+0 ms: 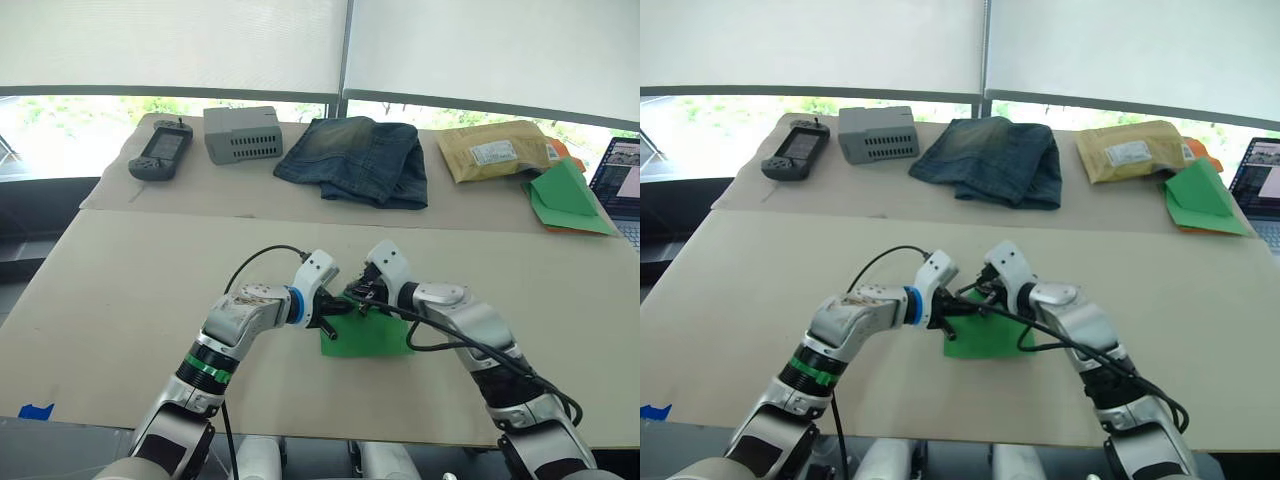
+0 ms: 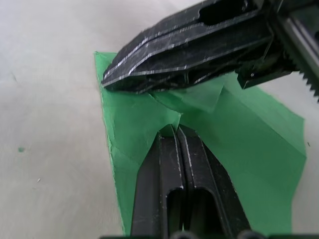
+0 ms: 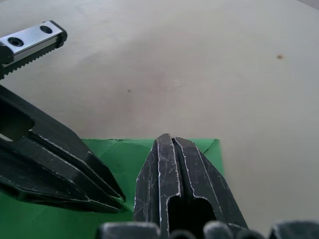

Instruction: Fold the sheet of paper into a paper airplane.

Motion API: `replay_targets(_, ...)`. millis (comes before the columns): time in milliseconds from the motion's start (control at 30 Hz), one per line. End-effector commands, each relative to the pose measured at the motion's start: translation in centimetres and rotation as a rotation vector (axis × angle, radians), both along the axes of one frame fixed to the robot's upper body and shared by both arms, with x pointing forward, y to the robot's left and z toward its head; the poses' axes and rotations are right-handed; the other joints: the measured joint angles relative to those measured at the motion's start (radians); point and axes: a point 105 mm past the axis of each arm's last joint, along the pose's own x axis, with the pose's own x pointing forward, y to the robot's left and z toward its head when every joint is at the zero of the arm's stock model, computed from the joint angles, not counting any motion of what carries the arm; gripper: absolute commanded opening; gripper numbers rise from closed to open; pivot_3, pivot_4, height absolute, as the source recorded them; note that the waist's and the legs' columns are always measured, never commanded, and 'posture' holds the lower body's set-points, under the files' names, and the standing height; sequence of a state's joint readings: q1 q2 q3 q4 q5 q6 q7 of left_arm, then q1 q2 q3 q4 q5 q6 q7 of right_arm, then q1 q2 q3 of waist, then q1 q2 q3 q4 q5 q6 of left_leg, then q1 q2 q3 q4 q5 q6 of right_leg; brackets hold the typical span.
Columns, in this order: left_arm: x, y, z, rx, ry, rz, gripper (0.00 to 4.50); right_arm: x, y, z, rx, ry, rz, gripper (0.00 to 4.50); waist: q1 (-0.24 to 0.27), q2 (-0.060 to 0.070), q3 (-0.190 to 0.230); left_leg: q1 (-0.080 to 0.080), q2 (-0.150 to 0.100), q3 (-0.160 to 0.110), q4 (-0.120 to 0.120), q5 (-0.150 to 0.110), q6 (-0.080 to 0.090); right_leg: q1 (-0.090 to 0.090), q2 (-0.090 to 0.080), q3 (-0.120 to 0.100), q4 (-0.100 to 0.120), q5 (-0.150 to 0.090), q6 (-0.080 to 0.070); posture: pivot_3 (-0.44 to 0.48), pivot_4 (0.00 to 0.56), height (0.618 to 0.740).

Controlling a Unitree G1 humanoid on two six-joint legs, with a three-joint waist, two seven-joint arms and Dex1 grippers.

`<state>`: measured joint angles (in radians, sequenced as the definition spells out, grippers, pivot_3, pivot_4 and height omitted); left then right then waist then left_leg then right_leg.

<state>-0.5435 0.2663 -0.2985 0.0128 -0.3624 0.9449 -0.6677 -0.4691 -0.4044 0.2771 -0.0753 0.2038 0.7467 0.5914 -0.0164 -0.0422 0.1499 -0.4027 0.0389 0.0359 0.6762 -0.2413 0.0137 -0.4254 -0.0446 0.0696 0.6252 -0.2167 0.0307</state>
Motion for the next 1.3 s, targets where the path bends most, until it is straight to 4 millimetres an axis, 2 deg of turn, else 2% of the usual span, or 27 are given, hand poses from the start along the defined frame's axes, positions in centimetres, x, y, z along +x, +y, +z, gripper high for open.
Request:
replay_targets(33, -0.3, 0.1, -0.5, 0.013, 0.026, 0.006, 0.05, 0.0, 0.3, -0.3, -0.01, -0.02, 0.03, 0.0, -0.001, 0.0, 0.0, 0.0, 0.0, 0.0, 0.0, 0.0, 0.0, 0.0, 0.0, 0.0, 0.0, 0.0, 0.0, 0.0, 0.15, 0.734)
replay_targets(133, -0.3, 0.2, -0.5, 0.013, 0.028, 0.006, 0.05, 0.0, 0.5, -0.4, -0.023, -0.025, 0.062, 0.0, -0.002, 0.0, 0.0, 0.001, 0.0, 0.0, 0.0, 0.0, 0.0, 0.001, 0.0, 0.0, 0.0, 0.0, 0.0, 0.0, 0.15, 0.734)
replay_targets(367, -0.6, 0.4, -0.6, 0.017, 0.033, -0.001, 0.05, 2.0, -1.3, -1.1, -0.12, -0.042, -0.029, 0.0, -0.004, 0.0, 0.0, 0.002, 0.0, 0.0, 0.0, 0.0, 0.0, 0.001, 0.0, 0.0, 0.001, 0.0, 0.0, 0.0, 0.15, 0.734)
replay_targets(500, -0.4, 0.3, 0.2, -0.017, 0.001, -0.008, 0.05, 1.4, -1.4, -1.5, -0.118, -0.011, -0.01, 0.0, -0.004, 0.0, 0.0, 0.002, 0.0, 0.0, 0.0, 0.0, 0.0, 0.002, 0.0, 0.0, 0.001, 0.0, 0.0, 0.0, 0.15, 0.734)
replay_targets(700, -0.3, 0.5, 0.9, -0.074, 0.041, 0.031, 0.05, 0.1, -0.9, -2.8, -0.12, 0.04, 0.021, 0.0, 0.0, 0.0, 0.0, 0.002, 0.0, 0.0, 0.0, 0.0, 0.0, 0.001, 0.0, 0.0, 0.001, 0.0, 0.0, 0.0, 0.15, 0.734)
replay_targets(733, -0.4, 0.4, 0.9, -0.095, 0.067, 0.034, 0.58, 0.1, -0.9, -2.9, -0.12, 0.042, 0.022, 0.0, -0.001, 0.0, 0.0, 0.002, 0.0, 0.0, 0.0, 0.0, 0.0, 0.001, 0.0, 0.0, 0.001, 0.0, 0.0, 0.0, 0.15, 0.734)
replay_targets(900, -0.6, 0.9, 1.3, -0.123, 0.081, 0.05, 2.13, -0.1, -0.8, -3.1, -0.125, 0.048, 0.029, 0.0, -0.001, 0.0, 0.0, 0.002, 0.0, 0.0, 0.0, 0.0, 0.0, 0.002, 0.0, 0.0, 0.001, 0.0, 0.0, 0.0, 0.15, 0.734)
replay_targets(1067, -0.2, 1.6, 3.7, -0.25, 0.063, 0.089, 3.85, -0.3, -0.8, -3.5, -0.128, 0.056, 0.03, 0.0, -0.001, 0.0, 0.0, 0.002, 0.0, 0.0, 0.0, 0.0, 0.0, 0.002, 0.0, 0.0, 0.001, 0.0, 0.0, 0.0, 0.15, 0.734)
replay_targets(1233, 0.6, 1.6, 3.1, -0.23, 0.046, 0.133, 3.85, -0.5, -0.7, -3.8, -0.129, 0.061, 0.031, 0.0, 0.001, 0.0, 0.0, 0.002, 0.0, 0.0, 0.0, 0.0, 0.0, 0.002, 0.0, 0.0, 0.001, 0.0, 0.0, 0.0, 0.15, 0.734)
replay_targets(1300, 0.6, 1.4, 2.8, -0.221, 0.039, 0.133, 3.28, -0.6, -0.7, -3.8, -0.13, 0.06, 0.033, 0.0, 0.001, 0.0, 0.0, 0.002, 0.0, 0.0, 0.0, 0.0, 0.0, 0.002, 0.0, 0.0, 0.0, 0.0, 0.0, 0.0, 0.15, 0.734)
